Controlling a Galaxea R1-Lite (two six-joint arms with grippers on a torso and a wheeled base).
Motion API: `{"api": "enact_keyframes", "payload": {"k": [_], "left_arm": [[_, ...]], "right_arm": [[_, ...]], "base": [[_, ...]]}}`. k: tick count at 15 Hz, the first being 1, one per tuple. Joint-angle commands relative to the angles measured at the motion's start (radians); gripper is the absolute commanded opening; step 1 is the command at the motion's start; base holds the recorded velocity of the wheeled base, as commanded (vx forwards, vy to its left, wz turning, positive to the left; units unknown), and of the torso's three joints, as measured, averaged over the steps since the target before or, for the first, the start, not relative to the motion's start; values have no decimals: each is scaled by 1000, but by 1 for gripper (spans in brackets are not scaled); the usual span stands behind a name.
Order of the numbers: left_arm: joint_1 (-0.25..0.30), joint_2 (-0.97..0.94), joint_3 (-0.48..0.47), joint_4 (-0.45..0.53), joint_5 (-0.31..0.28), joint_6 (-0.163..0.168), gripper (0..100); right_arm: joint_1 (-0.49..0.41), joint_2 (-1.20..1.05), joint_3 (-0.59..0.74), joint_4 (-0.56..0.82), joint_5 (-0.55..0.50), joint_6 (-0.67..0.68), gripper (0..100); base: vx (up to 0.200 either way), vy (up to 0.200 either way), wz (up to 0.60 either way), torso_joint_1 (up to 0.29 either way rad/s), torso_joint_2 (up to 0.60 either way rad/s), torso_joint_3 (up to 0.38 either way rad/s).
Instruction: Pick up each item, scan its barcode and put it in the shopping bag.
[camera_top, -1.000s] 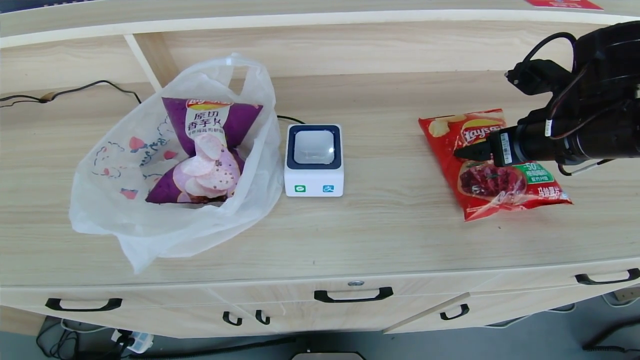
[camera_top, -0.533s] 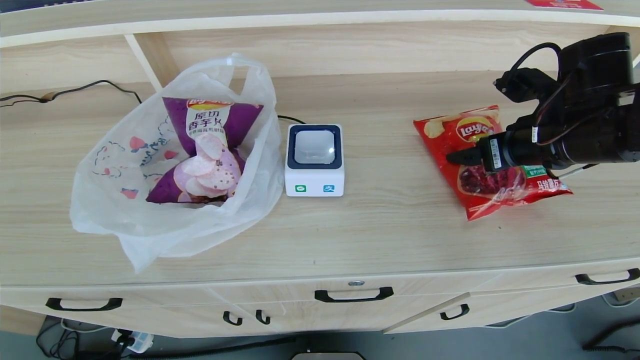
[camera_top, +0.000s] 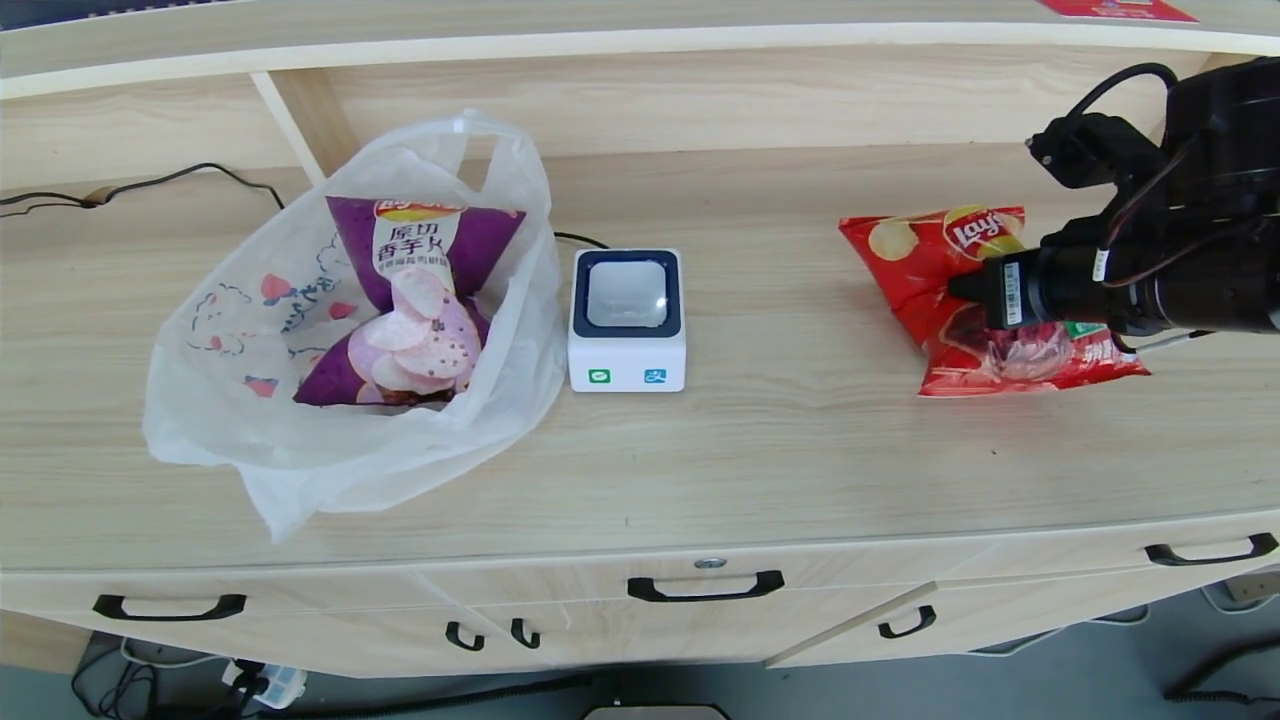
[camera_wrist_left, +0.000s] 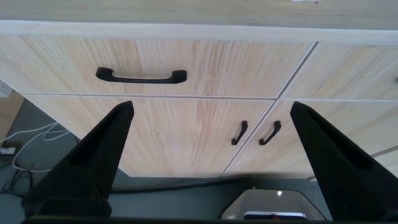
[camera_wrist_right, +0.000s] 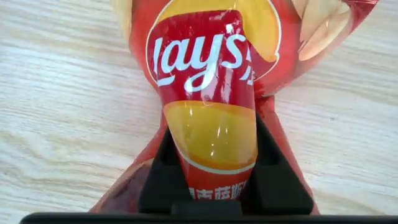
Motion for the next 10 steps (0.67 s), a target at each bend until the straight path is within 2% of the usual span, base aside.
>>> {"api": "enact_keyframes", "payload": {"k": [1,4,10], "left_arm": [[0,2,0,-1,0,0,100],[0,2,0,-1,0,0,100],[0,2,0,-1,0,0,100]], "right_arm": [[2,-2,-2,2,5,4,0],[3,-11,-19,-3,19,2,0],[8,-111,6,-3,142,70,0]], "base": [[0,0,0,0,0,0],[0,0,0,0,0,0],[0,0,0,0,0,0]]}}
